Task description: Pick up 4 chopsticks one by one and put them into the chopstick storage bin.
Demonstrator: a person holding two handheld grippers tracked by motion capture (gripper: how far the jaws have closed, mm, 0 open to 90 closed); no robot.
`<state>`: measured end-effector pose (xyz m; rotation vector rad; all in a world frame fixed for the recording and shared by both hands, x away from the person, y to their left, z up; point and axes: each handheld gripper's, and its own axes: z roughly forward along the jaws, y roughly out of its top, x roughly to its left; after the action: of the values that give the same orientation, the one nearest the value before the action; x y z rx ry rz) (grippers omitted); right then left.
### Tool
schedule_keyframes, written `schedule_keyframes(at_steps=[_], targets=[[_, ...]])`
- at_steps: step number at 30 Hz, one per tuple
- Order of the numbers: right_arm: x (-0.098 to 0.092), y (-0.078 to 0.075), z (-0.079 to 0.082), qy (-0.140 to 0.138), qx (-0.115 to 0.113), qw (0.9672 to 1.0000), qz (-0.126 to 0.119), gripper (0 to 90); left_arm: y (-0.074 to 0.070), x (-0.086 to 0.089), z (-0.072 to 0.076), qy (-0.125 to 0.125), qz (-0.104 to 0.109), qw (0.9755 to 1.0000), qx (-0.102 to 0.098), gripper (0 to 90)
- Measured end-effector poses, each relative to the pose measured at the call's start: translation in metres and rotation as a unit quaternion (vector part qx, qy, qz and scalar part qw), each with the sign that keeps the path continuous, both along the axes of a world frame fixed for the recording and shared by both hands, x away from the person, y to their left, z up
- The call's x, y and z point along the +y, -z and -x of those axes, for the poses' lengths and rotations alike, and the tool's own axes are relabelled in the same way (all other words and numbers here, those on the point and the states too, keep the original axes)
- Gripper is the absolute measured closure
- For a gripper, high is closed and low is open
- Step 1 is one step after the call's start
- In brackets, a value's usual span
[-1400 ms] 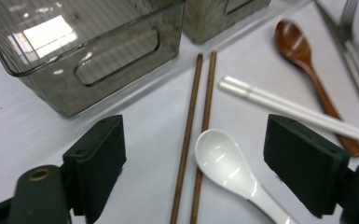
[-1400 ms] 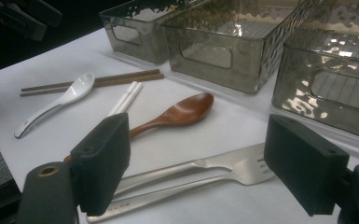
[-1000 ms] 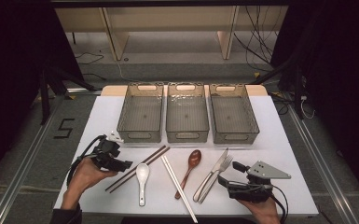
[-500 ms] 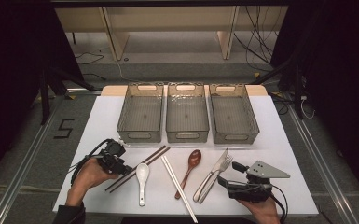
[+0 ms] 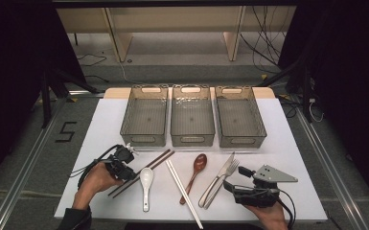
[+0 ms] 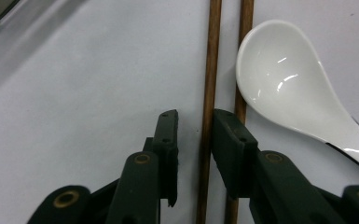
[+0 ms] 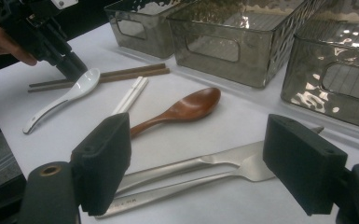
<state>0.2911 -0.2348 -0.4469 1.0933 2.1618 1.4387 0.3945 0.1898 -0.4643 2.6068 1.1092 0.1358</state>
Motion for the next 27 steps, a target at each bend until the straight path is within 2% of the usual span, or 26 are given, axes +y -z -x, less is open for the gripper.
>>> schedule_keyframes(at_steps=[8, 10, 18, 21, 27], targets=[[0.000, 0.000, 0.000, -0.001, 0.006, 1.0000, 0.002, 24.6, -0.001, -0.004, -0.003, 0.013, -0.019, 0.9997, 0.006, 78.0], [0.001, 0.001, 0.000, -0.001, 0.007, 1.0000, 0.003, 24.6, -0.001, -0.006, -0.005, 0.015, -0.025, 0.9995, 0.013, 78.1], [0.001, 0.001, 0.000, 0.000, 0.009, 1.0000, 0.003, 24.9, -0.002, -0.009, -0.007, 0.019, -0.031, 0.9991, 0.024, 81.4], [0.002, 0.001, 0.000, 0.000, 0.010, 0.9999, 0.004, 25.1, -0.002, -0.012, -0.008, 0.027, -0.040, 0.9985, 0.025, 83.6], [0.001, 0.000, 0.000, 0.000, 0.009, 0.9999, 0.004, 25.3, -0.002, -0.009, -0.007, 0.040, -0.034, 0.9984, 0.020, 84.5]])
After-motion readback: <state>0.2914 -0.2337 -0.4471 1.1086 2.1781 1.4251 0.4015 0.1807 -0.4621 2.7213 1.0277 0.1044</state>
